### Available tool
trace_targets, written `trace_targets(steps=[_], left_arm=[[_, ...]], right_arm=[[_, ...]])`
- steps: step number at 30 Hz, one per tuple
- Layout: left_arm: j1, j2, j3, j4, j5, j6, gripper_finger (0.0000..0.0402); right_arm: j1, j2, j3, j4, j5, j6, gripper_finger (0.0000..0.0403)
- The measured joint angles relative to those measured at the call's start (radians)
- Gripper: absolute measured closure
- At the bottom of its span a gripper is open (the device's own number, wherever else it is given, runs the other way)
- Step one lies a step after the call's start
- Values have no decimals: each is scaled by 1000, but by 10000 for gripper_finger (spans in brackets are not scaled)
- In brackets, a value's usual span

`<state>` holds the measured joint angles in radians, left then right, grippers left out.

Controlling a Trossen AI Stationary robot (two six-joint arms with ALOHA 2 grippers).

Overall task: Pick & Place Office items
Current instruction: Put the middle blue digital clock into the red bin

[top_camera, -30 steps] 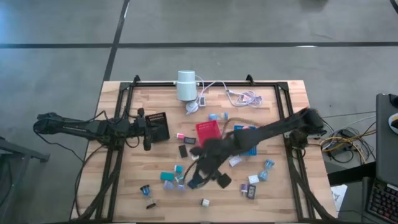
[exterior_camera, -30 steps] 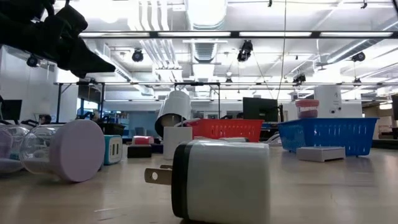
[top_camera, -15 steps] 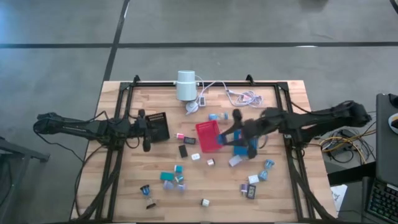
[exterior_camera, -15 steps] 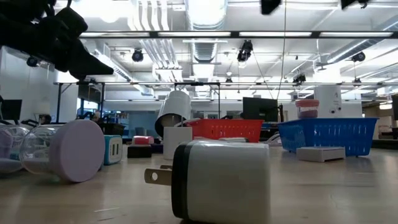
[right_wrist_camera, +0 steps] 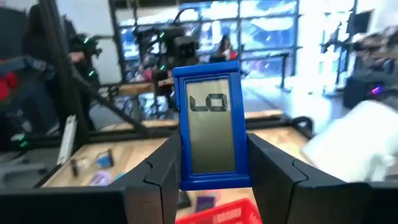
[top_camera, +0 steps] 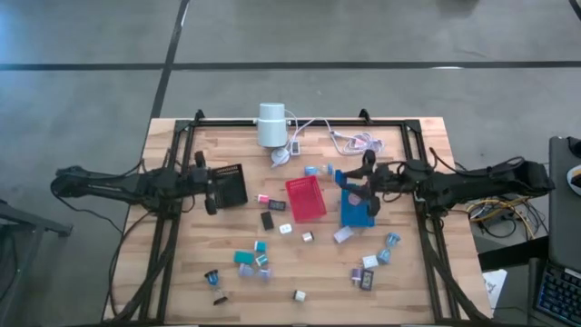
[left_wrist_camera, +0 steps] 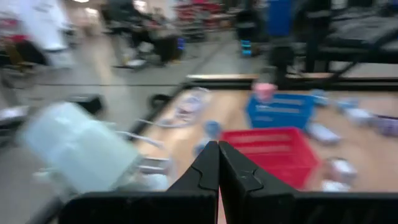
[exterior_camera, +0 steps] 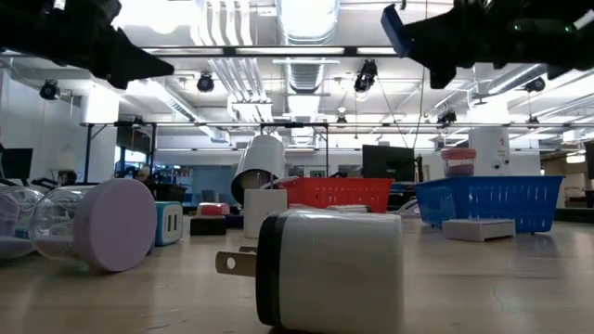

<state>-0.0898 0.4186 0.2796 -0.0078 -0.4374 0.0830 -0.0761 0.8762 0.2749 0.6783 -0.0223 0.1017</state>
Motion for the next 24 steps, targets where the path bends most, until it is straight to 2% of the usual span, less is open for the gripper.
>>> trace_targets(steps=[3,6,15,20,24], left_arm=[[0,-11,3,4,-110,53,396],[0,-14,-10,44,-179,78,396],[1,26,-39,86,-192,254,396],[3,24,-29,156,-271,197,396],[3,9,-15,151,-269,168,399]], right_arm=[[-2,-29,-47,70,29,-12,262],[-1,-70,-84,85,71,-26,262],[-17,-217,-158,79,69,-27,262],[-17,-279,-200,81,76,-32,262],[-17,-324,-220,84,76,-88,262]])
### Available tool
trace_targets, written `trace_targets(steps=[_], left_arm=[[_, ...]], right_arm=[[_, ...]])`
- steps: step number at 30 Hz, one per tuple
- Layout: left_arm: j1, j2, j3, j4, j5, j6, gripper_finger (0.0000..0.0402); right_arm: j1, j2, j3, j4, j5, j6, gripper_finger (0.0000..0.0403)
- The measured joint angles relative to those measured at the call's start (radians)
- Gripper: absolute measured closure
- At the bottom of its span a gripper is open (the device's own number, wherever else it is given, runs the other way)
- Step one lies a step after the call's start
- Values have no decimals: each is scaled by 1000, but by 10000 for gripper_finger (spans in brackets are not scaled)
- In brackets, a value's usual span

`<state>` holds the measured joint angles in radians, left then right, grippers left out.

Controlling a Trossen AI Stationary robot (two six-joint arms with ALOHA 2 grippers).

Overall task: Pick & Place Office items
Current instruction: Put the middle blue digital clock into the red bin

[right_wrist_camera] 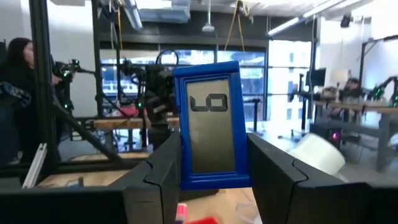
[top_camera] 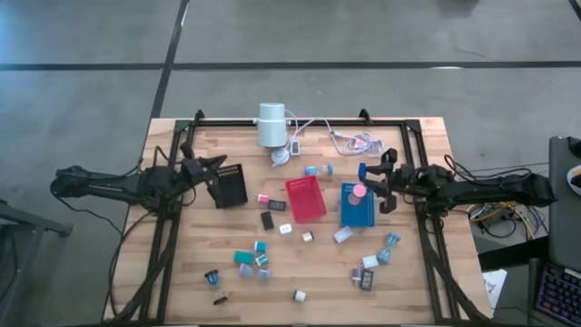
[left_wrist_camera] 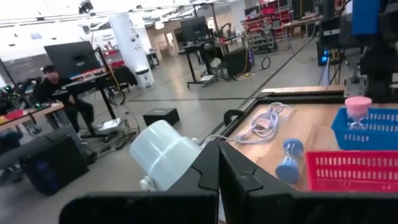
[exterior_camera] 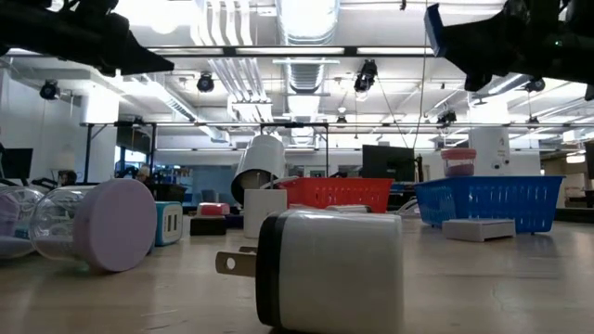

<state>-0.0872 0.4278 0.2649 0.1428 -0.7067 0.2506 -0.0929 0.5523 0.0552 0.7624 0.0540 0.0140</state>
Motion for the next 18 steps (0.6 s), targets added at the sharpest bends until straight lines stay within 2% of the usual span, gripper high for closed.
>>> trace_targets(steps=[8,14,18], left_arm=[[1,-1,22,-16,16,-39,400],[2,10,-8,-18,39,-3,401],[2,8,-8,118,68,14,401]], right_arm=[[0,-49,-16,-25,-24,-9,262],[-13,-48,-9,-26,-24,-39,262],[-17,-48,11,-63,-26,-38,262]])
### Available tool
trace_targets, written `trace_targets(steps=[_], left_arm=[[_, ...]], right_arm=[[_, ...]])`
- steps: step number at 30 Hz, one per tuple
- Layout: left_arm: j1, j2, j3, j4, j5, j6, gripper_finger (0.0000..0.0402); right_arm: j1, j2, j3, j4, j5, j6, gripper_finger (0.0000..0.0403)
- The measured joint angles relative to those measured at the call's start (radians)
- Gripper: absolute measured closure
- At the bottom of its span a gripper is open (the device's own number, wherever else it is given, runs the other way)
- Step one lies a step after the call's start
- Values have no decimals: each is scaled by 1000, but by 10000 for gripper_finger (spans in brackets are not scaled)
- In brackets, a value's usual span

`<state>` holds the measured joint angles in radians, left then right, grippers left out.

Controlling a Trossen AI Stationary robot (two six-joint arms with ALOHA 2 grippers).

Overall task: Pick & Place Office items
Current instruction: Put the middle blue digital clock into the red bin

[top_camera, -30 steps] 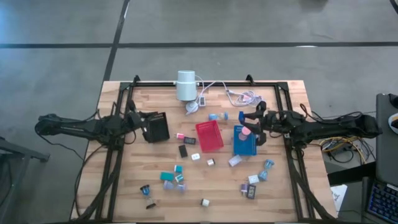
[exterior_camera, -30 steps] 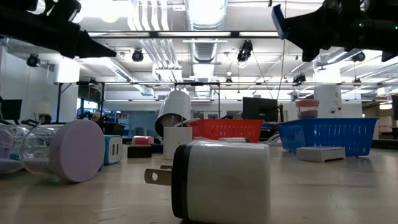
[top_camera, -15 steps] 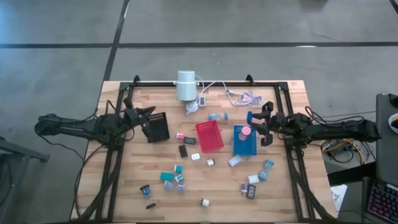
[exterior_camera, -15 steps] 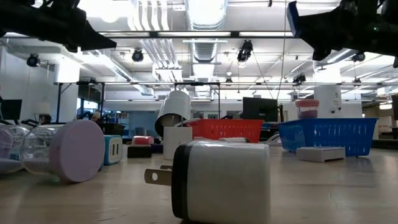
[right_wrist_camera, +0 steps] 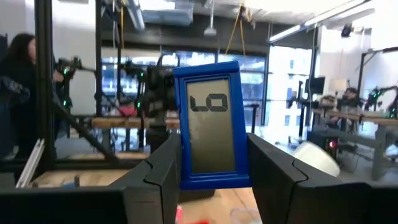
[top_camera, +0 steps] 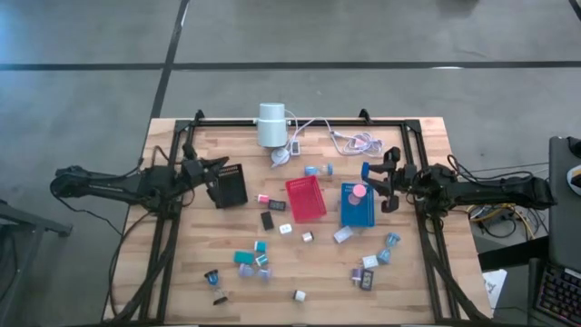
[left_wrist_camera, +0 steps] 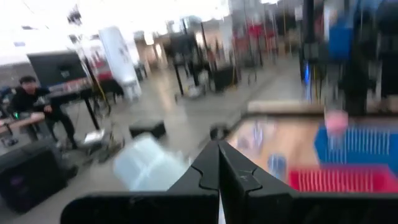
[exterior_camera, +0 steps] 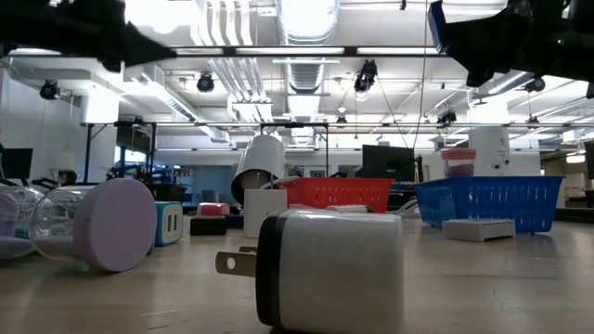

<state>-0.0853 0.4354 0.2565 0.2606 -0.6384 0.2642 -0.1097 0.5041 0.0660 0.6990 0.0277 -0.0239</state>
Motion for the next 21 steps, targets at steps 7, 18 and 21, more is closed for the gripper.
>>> trace_targets(steps=[7,18,21], left_arm=[[0,3,0,45,-2,10,401],[0,13,0,83,-5,129,398],[0,14,0,87,-5,129,398]], right_arm=[[0,8,43,-93,0,21,262],[0,143,76,-127,25,85,262],[0,205,105,-129,25,105,262]])
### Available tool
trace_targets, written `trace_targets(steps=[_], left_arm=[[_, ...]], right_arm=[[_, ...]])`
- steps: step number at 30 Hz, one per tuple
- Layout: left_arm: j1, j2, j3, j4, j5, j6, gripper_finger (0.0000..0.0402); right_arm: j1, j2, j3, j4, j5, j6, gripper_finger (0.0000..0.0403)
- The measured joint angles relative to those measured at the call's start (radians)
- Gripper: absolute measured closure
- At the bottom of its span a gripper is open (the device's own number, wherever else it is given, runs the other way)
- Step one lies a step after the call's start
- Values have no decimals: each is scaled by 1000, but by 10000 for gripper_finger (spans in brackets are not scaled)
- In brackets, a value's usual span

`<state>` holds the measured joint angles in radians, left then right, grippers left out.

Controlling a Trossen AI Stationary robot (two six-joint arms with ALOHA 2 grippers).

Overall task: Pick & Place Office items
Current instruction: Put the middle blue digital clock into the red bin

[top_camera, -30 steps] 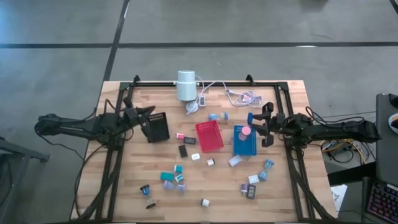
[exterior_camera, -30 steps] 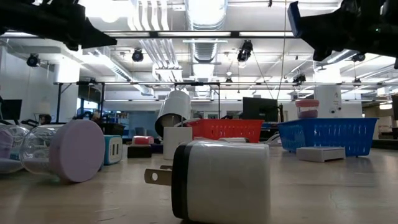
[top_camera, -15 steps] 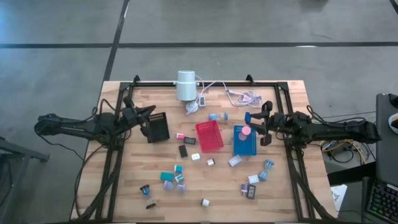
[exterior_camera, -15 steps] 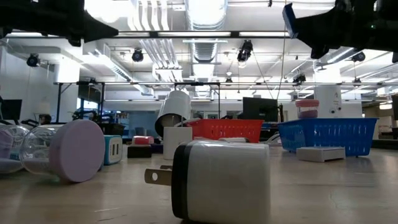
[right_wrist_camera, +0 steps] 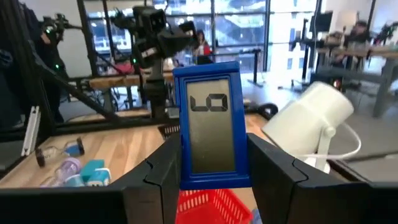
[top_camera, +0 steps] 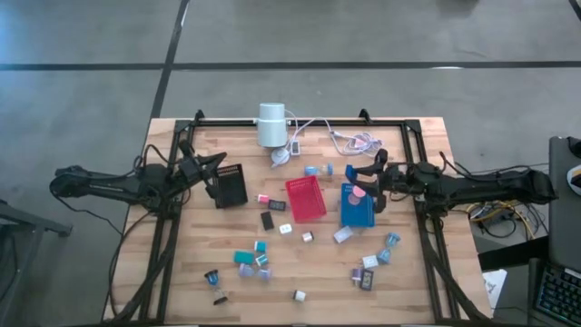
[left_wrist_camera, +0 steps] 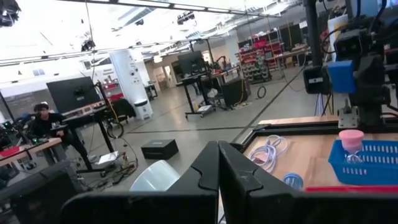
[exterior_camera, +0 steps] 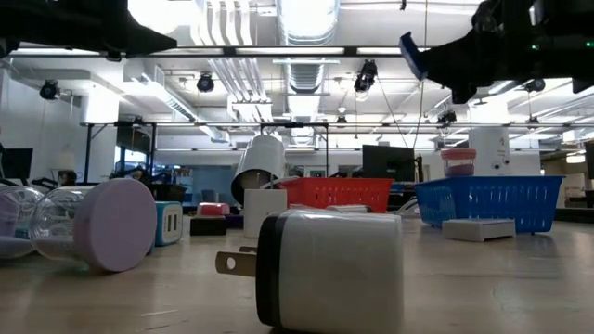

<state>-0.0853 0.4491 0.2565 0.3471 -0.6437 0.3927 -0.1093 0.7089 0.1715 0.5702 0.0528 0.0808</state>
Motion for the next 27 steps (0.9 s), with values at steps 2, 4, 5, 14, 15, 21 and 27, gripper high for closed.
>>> trace_targets(steps=[2,4,5,14,15,21,27], left_arm=[[0,0,0,2,0,-1,398],[0,0,0,5,0,-3,397],[0,0,0,4,0,-3,397],[0,2,0,-36,0,-7,395],[0,2,0,-44,0,-7,395],[0,2,0,-53,0,-27,394],[0,2,0,-56,0,-33,394]], right_arm=[[0,47,30,-33,0,10,262],[0,87,70,-92,0,17,262],[0,107,95,-118,0,18,262],[0,330,392,-466,21,30,262],[0,360,431,-519,28,30,262],[6,543,653,-763,29,36,262],[11,730,842,-955,29,-8,262]])
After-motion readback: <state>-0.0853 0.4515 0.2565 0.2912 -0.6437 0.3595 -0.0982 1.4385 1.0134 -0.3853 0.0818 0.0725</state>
